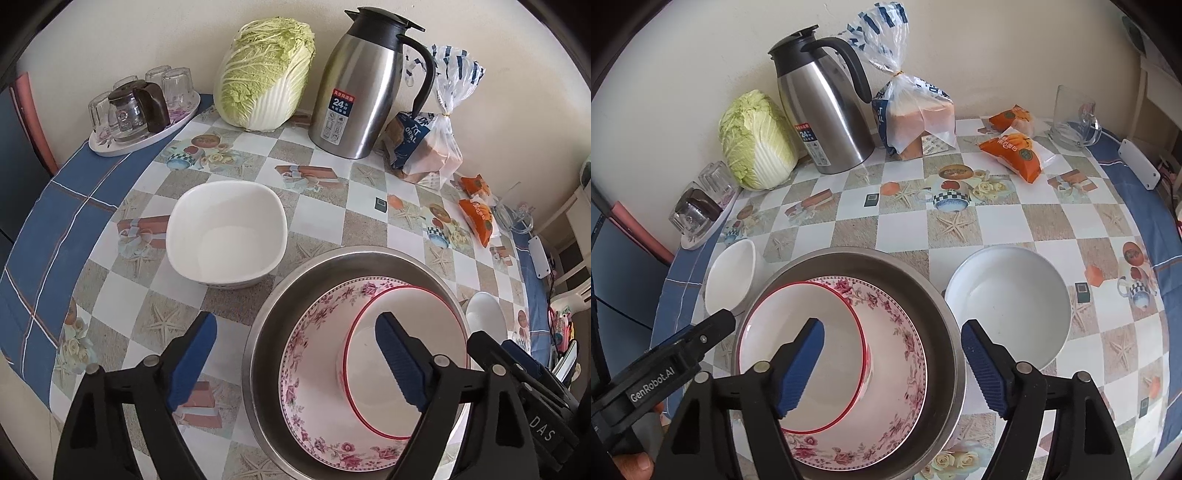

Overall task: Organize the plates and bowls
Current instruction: 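Withdraw both grippers up from the basin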

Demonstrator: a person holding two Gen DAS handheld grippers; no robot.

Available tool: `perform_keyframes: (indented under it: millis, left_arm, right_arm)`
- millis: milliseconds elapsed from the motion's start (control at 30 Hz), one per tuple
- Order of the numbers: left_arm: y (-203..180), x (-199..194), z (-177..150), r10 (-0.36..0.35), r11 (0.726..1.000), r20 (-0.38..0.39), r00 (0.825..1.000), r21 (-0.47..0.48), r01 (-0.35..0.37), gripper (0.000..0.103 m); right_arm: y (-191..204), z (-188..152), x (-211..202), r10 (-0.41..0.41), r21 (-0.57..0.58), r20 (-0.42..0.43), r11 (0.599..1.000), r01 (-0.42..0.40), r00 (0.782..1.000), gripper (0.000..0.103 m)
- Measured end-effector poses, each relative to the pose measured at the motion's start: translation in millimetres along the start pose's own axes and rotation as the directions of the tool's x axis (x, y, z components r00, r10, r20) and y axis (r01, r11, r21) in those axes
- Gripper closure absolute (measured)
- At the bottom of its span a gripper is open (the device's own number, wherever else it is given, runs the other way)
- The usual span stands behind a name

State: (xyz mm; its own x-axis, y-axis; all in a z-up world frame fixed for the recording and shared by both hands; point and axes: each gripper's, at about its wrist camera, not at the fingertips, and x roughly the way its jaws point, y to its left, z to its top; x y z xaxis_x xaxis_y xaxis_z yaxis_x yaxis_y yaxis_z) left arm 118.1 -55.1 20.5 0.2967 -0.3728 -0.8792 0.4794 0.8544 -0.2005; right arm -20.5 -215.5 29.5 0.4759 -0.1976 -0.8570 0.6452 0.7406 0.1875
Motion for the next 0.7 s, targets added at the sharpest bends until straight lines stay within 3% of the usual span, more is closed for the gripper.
perform_keyframes:
  millis: [200,333,433,700]
  left_arm:
    - [5,3,0,0.002,1.000,0.003,1.000,-0.016,-0.002,0.012]
    - [7,1,1,0.006,1.000,0.018,1.000,-0.029,-0.006,0.011]
    - [9,-1,2,0.015,0.999,0.030,0.999,-0.036,-0.014,0.011]
    - [20,-10,6,0.044,0.997,0.063,0.997,-0.063,-0.040,0.010]
  right_arm:
    - [1,0,1,0.001,-0.002,0.001,1.000,-0.001,1.000,0.016]
    - [1,0,1,0.005,-0.004,0.006,1.000,-0.005,1.000,0.003]
    - [2,0,1,0.011,-0.009,0.016,1.000,-0.011,1.000,0.000]
    - [8,0,-4,0.006,-0.018,0.040,1.000,-0.006,0.999,0.000]
